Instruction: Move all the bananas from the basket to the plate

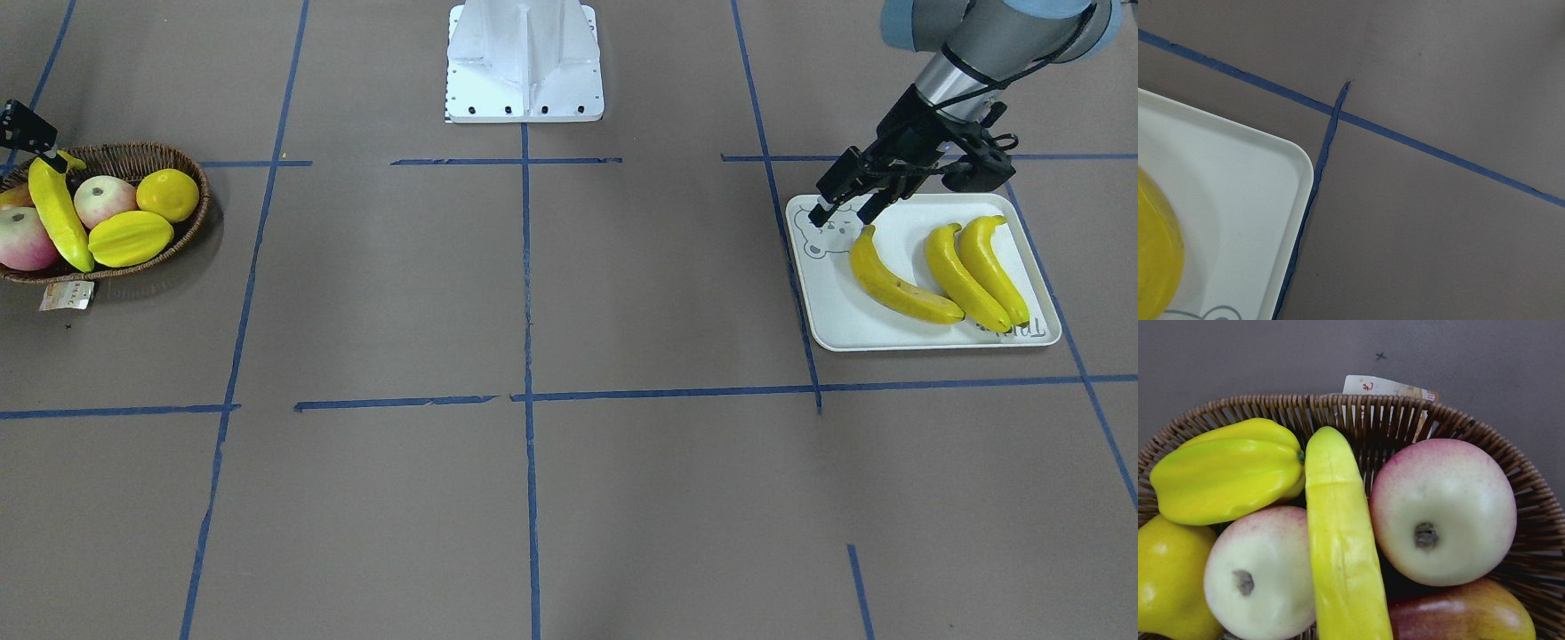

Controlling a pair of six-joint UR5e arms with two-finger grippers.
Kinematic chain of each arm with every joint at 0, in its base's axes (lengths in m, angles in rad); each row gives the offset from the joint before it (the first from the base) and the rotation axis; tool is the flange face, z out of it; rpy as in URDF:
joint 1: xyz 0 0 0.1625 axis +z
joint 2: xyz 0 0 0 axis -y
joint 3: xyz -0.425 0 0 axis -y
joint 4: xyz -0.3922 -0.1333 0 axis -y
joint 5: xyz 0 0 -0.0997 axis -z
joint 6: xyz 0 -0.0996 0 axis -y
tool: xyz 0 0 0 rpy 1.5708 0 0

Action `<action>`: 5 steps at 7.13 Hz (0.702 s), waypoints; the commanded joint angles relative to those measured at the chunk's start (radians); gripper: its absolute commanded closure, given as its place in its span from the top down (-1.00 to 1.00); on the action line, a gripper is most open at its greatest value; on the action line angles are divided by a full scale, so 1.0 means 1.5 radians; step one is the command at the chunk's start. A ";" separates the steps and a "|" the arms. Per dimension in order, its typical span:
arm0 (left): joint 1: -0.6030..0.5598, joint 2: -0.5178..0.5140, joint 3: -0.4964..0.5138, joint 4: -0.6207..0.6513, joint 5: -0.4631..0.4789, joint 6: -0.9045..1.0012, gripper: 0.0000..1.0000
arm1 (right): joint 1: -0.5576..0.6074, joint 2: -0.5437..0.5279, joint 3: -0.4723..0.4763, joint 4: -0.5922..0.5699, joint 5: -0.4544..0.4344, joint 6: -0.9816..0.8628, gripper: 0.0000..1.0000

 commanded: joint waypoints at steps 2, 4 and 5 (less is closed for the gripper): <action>0.000 0.000 -0.003 0.000 -0.003 0.001 0.99 | -0.019 0.002 -0.003 0.000 0.002 0.000 0.94; 0.000 0.000 -0.003 -0.001 -0.003 0.001 0.99 | -0.026 0.002 -0.003 0.000 0.013 -0.001 0.25; 0.000 0.000 -0.002 0.000 -0.003 0.001 0.99 | -0.027 0.001 -0.003 0.000 0.016 -0.002 -0.55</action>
